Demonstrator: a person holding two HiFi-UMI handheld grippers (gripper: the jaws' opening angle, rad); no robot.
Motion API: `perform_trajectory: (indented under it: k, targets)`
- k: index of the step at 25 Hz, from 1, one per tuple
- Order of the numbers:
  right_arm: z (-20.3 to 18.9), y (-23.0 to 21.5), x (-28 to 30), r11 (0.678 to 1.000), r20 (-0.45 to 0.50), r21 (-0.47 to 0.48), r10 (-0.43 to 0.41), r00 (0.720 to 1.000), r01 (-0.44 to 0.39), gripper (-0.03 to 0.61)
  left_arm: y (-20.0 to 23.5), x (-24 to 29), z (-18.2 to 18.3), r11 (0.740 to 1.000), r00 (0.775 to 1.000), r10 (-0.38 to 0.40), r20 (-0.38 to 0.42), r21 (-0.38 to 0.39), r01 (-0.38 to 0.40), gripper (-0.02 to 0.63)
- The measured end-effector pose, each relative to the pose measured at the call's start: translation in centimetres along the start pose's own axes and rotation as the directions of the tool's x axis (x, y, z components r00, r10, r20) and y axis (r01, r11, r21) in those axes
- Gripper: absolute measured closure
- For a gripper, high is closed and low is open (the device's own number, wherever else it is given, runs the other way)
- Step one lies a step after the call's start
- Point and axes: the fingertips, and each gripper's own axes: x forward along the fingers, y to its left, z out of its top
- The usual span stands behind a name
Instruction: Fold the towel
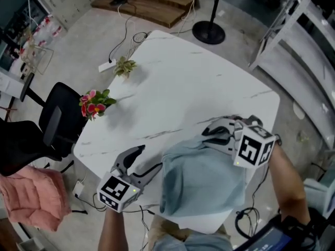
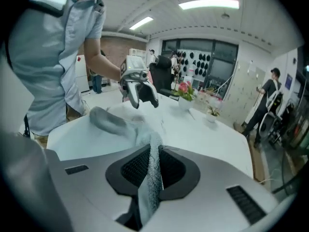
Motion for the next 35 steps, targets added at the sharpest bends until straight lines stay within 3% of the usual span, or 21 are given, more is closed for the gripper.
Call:
perform_trajectory:
  k: [4,10,14,17,21,24,28,35]
  targets:
    - [0.3,6.8,-1.1,0.990,0.009,-0.099,-0.096,0.995,0.096,0.522,-2.0,-0.3,0.4,1.000,1.000,0.005,-0.008,0.021,-0.005,0.314]
    - [-4.3,16.5,1.8,0.988,-0.064,-0.114,-0.115,0.991,0.107,0.509,-6.1,0.1,-0.5,0.999,0.999,-0.008,-0.034,0.037,0.009,0.314]
    - [-5.2,17.7,2.5,0.989,-0.049,-0.009,-0.151,0.987,0.150,0.488,-8.6,0.9,-1.8,0.998,0.998,-0.037,-0.049,0.039,0.038,0.314]
    - [-3.6,17.9,1.3,0.992,-0.001,0.099,-0.073,0.997,0.073,0.377,-9.7,1.2,-1.8,0.998,0.998,-0.050,-0.041,0.039,0.052,0.314]
    - [-0.6,17.6,-1.9,0.982,0.083,0.191,-0.010,0.996,-0.006,0.350,-10.3,0.8,-0.8,0.998,0.998,-0.056,-0.016,0.041,0.057,0.314]
    - [0.4,14.6,-3.8,0.944,0.150,0.330,-0.075,0.986,0.022,0.362,-10.1,0.3,-0.1,0.998,0.999,-0.047,-0.004,0.049,0.048,0.314]
    - [0.0,10.4,-3.7,0.853,0.155,0.518,-0.162,0.974,0.060,0.403,-9.5,0.0,0.3,0.998,1.000,-0.032,0.002,0.053,0.031,0.314]
    - [-2.1,9.2,0.3,0.782,0.071,0.622,-0.102,0.992,0.036,0.399,-8.8,-0.1,-0.8,0.998,0.999,-0.033,0.002,0.046,0.032,0.314]
